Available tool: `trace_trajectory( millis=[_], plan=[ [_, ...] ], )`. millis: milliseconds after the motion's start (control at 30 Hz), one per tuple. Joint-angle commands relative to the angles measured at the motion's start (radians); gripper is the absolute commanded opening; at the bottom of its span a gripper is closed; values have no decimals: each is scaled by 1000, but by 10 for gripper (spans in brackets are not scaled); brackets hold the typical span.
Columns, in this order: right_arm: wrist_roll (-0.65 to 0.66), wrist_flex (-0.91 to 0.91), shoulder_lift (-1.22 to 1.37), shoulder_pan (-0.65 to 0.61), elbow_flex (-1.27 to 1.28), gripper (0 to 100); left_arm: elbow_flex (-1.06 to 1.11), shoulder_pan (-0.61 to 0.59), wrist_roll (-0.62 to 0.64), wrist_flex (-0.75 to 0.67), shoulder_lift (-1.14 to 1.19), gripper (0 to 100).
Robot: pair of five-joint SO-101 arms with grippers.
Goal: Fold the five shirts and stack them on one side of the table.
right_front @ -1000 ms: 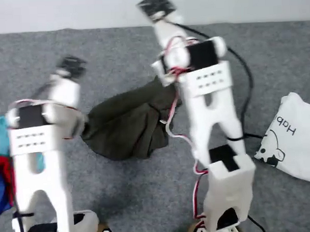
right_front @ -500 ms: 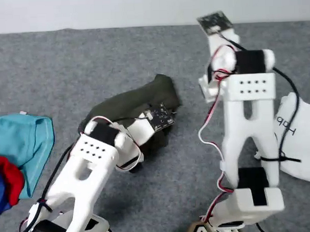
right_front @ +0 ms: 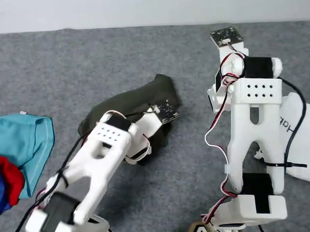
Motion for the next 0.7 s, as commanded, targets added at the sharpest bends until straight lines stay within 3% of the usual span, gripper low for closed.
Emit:
trace_trajectory(
  millis=[0,233,433,667],
  plan=[
    [-3,38,-50,13,-8,180,-68,2,9,-14,49,201],
    [-3,38,-51,15,-8,180,-105,3,5,-9,64,6],
    [-3,38,-51,15,-8,180,-174,-28,5,101,12,6],
    [-3,38,-51,15,-8,180,-363,-94,11,272,-215,6]
  ],
)
